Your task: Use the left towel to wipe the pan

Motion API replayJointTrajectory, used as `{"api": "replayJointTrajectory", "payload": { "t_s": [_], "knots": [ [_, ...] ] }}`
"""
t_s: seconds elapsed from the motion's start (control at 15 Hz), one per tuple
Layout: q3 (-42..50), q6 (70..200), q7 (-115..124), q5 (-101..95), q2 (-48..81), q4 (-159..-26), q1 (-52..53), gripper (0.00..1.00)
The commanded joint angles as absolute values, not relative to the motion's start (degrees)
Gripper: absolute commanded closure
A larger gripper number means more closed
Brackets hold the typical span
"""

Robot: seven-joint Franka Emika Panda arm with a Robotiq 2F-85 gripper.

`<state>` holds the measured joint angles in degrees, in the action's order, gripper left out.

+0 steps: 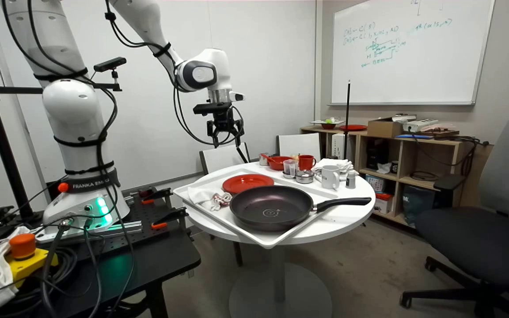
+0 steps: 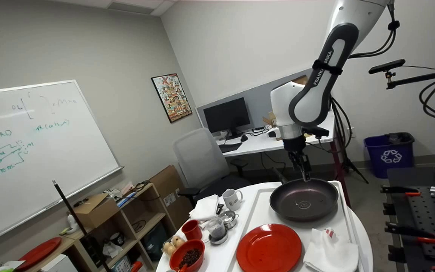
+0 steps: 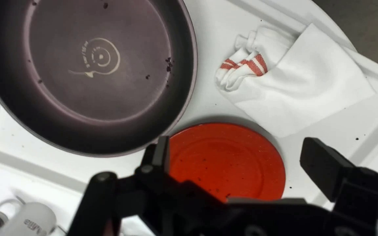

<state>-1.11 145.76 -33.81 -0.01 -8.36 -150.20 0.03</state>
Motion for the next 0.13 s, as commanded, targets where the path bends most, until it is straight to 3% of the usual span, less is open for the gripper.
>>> {"api": "replayJointTrajectory", "payload": {
  "t_s": [0.0,0.07],
  "knots": [
    [0.9,144.9,-32.6,-0.3,-8.8,-150.0,0.9,0.00],
    [1.4,144.6,-32.2,-0.3,-9.0,-150.0,0.7,0.00]
  ]
}}
